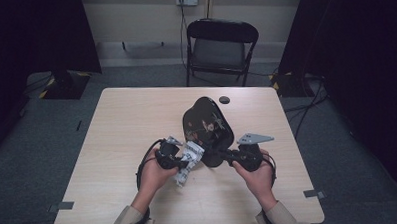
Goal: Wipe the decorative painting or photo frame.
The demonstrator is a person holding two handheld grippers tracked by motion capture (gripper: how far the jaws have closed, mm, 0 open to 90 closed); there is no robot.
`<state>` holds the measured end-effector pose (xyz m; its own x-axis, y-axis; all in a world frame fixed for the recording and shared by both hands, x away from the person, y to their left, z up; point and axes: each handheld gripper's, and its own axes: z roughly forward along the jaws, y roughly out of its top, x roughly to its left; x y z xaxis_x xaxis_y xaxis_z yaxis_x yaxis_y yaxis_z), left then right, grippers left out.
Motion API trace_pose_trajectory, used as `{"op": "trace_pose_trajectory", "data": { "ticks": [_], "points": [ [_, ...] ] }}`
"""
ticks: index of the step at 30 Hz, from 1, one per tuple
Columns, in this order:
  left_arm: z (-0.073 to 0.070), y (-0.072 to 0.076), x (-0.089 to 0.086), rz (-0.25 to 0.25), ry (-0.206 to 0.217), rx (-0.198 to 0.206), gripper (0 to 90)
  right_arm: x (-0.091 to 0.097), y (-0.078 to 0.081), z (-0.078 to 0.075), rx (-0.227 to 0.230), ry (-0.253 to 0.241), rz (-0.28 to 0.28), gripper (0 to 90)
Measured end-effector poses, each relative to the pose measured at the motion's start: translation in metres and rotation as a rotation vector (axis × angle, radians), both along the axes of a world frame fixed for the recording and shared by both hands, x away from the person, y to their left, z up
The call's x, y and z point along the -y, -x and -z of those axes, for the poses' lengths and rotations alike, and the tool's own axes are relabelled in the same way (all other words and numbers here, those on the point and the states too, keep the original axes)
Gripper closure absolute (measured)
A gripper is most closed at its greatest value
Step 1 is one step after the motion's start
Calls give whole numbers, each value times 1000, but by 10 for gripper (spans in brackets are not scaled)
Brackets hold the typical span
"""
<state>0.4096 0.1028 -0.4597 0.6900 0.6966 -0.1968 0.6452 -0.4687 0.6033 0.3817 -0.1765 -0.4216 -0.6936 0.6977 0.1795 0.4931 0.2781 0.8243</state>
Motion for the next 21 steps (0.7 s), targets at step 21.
{"op": "trace_pose_trajectory", "data": {
  "ticks": [21],
  "points": [
    [-116,-8,-21,-51,141,216,755,0,0,1,4,-3,1,789]
  ]
}}
